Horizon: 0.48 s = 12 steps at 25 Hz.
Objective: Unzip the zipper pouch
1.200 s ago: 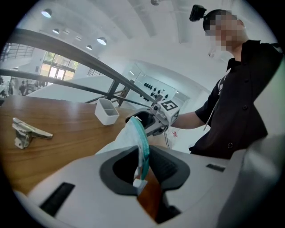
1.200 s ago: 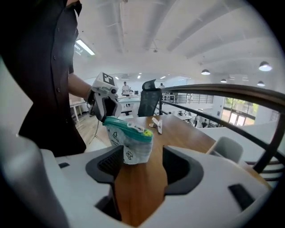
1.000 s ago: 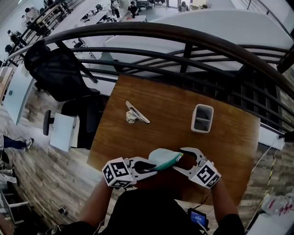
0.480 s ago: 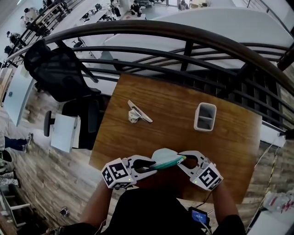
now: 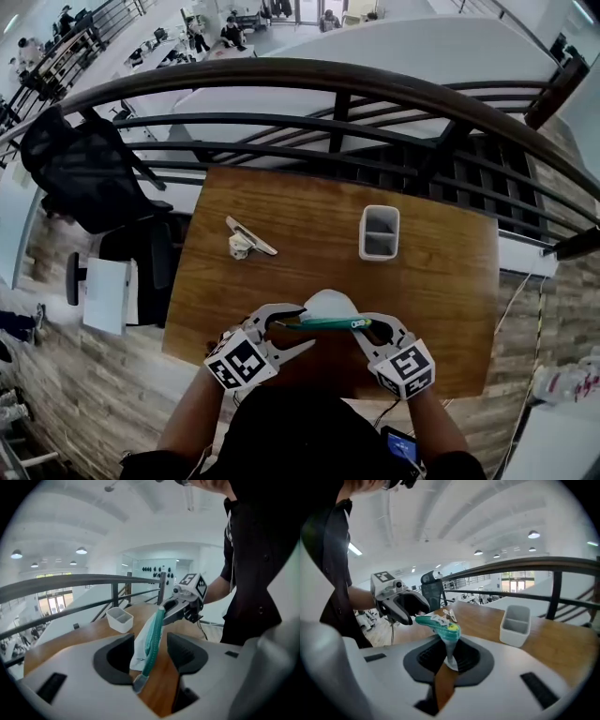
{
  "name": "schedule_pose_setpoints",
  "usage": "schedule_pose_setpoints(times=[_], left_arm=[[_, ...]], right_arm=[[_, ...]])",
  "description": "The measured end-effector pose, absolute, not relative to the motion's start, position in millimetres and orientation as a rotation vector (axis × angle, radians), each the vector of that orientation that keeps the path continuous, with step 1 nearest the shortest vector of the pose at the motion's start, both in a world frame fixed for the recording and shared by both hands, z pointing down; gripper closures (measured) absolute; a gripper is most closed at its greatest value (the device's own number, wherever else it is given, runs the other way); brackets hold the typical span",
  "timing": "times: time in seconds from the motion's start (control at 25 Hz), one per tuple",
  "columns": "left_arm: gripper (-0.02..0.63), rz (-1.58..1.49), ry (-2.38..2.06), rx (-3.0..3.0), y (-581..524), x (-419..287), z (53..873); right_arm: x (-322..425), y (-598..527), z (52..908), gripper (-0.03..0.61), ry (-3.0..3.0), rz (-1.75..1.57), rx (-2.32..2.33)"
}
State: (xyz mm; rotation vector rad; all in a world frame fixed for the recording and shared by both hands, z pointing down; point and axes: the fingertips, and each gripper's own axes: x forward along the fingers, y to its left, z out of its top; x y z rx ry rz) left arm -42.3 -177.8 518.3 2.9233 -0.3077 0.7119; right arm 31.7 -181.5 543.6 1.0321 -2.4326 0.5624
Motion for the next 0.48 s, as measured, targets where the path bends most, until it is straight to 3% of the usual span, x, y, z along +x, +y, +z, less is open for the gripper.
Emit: schedule_pose_setpoints(times=[0.28, 0.36, 0.48], left_arm=[[0.398, 0.9, -0.307, 3.072, -176, -15, 537], [0.458, 0.879, -0.295, 3.079, -176, -7, 535], [0.488, 0.867, -0.211, 3.083, -171, 3, 532]], right_arm=[[54, -162, 539, 0.552, -2.4, 0.851, 1.235], [59, -156, 539, 0.552, -2.392, 0.858, 1.267], [67, -148, 537, 0.549, -2.382, 0.839, 1.295]])
